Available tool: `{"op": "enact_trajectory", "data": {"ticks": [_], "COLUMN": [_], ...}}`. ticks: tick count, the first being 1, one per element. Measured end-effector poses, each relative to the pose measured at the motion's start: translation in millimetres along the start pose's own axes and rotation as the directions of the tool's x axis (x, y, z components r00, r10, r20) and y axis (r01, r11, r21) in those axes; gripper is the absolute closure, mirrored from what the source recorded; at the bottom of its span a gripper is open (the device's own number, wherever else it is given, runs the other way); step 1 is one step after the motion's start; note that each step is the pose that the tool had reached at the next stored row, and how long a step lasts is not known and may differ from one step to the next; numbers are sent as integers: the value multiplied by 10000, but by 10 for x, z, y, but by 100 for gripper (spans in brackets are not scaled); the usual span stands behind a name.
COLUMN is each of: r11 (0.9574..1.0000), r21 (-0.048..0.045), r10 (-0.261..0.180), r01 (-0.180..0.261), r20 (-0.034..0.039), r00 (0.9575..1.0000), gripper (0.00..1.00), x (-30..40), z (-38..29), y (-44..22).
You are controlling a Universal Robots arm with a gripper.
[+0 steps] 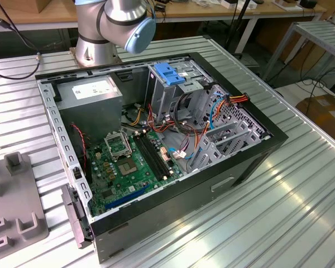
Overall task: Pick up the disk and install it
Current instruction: 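Pick up the disk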
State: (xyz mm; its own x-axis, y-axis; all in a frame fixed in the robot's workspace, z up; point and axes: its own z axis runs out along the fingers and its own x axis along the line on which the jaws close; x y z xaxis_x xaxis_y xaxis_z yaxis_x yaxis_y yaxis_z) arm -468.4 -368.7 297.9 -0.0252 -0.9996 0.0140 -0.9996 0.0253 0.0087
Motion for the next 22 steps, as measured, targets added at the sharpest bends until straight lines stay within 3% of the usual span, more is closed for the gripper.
{"op": "enact_trajectory", "data": {"ticks": [3,11,22], "r11": [10000,10000,10000], "r21": [0,0,1], "r10": [0,0,0], "r01": [0,0,0], "r20": [0,0,0], "r00": [10000,10000,10000], "gripper": [63,63,63], "x": [1,4,9], "z": [-52,-271,-671], "y": [1,2,6]}}
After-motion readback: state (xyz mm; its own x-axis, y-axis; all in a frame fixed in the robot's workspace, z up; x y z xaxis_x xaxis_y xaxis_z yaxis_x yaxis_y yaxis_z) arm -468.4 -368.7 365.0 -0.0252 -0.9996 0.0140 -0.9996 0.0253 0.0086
